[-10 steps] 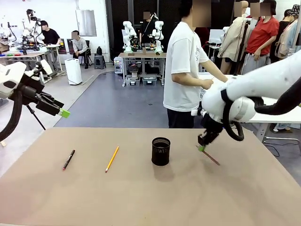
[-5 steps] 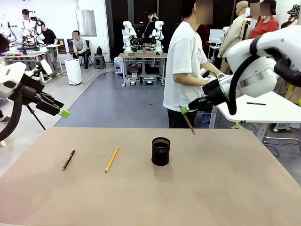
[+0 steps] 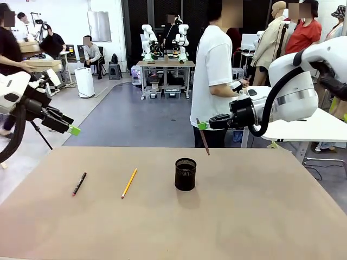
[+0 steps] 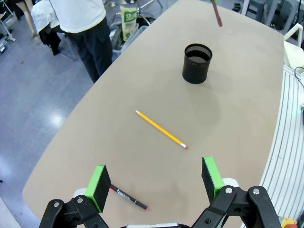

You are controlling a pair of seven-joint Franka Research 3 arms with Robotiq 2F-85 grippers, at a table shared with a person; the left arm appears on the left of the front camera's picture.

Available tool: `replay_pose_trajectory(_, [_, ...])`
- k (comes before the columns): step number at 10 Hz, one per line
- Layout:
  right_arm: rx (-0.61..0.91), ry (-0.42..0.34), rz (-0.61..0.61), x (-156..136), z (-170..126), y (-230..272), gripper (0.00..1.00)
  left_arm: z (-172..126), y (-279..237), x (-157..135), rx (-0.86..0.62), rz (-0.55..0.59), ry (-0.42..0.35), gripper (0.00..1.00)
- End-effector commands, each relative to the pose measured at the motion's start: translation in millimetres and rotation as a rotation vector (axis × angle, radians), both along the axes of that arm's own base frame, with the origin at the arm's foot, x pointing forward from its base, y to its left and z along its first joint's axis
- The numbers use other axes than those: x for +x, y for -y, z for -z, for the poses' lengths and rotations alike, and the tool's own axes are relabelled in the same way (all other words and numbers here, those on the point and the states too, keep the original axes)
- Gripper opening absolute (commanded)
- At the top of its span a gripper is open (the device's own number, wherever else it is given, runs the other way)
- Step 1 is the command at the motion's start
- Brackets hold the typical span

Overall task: Place the pens into the pen holder.
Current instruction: Pick up a writing instrument from the table and place it into the Pen holder.

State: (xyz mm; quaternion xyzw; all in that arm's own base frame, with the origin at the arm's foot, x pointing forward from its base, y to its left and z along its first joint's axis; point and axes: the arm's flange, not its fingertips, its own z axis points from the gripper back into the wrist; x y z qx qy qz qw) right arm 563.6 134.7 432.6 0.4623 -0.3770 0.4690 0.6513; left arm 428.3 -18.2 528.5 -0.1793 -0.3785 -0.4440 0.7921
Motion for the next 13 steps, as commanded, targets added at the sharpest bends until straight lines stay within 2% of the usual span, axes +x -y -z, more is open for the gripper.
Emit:
replay_pose_trajectory(1, [-0.007, -0.04, -0.015, 0, -5, 1, 0.0, 0, -1, 1, -0.017, 0.007, 0.005, 1.0])
replay_pose_trajectory(3, [-0.007, -0.04, -0.015, 0, -5, 1, 0.0, 0, -1, 1, -0.017, 0.007, 0.005, 1.0])
replay_pose_trajectory(4, [-0.001, -0.006, -0.003, 0, 1, 1, 0.0, 0, -1, 1, -0.017, 0.007, 0.005, 1.0])
replay_pose_trajectory(5, [0.06, 0.036, -0.069, 3, 16, -6, 0.0, 0, -1, 1, -0.017, 0.007, 0.005, 1.0])
replay_pose_trajectory(7, [0.078, 0.07, -0.113, 31, 31, -15, 0.0, 0, -1, 1, -0.017, 0.007, 0.005, 1.0])
replay_pose_trajectory(9, [0.118, 0.116, -0.136, 36, 46, -28, 0.0, 0, -1, 1, -0.017, 0.007, 0.005, 1.0])
replay_pose_trajectory(13, [0.161, 0.11, -0.186, 45, 62, -49, 0.0, 0, -1, 1, -0.017, 0.007, 0.005, 1.0])
